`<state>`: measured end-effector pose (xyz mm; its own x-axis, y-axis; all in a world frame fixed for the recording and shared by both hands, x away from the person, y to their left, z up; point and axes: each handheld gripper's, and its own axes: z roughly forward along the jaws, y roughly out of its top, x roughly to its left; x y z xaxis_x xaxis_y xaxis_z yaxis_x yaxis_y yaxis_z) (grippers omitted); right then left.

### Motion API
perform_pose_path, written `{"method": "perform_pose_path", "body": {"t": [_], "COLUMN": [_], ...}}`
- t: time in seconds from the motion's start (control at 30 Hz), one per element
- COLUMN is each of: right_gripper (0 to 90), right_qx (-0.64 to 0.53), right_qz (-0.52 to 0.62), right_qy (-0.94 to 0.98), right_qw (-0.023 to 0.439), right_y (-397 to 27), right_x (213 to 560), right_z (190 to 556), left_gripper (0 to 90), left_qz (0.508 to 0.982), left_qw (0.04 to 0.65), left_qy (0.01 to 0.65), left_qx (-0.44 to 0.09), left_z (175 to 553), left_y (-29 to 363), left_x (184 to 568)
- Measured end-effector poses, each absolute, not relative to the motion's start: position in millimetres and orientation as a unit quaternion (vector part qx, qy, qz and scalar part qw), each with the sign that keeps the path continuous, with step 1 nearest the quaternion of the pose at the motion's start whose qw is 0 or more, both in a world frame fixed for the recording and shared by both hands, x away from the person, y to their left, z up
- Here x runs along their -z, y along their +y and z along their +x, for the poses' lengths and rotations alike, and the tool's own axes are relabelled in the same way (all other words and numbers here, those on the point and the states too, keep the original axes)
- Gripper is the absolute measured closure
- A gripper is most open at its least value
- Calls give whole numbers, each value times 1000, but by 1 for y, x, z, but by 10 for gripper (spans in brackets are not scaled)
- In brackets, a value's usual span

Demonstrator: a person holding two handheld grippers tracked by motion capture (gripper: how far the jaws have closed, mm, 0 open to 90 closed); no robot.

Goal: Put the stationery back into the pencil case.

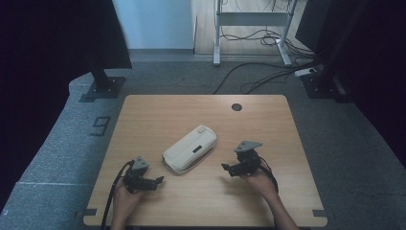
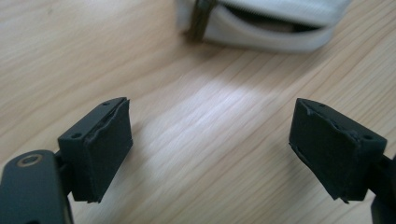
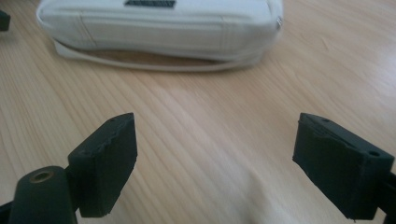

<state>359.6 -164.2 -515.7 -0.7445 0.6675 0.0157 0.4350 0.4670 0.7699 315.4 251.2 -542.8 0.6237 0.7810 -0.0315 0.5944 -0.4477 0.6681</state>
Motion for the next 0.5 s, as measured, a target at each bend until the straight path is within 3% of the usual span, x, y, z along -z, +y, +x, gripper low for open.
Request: {"method": "perform_pose_path", "body": {"t": [0.5], "right_gripper": [54], "right_qx": [-356], "right_qz": [386], "right_qy": [836], "right_qw": [157], "right_y": [-233], "right_x": [552], "right_z": [329], "left_gripper": [107], "left_qz": [833], "left_qw": [328], "left_qy": [416], "left_qx": [-159], "left_z": [312], "left_y": [257], "left_x": [547]}}
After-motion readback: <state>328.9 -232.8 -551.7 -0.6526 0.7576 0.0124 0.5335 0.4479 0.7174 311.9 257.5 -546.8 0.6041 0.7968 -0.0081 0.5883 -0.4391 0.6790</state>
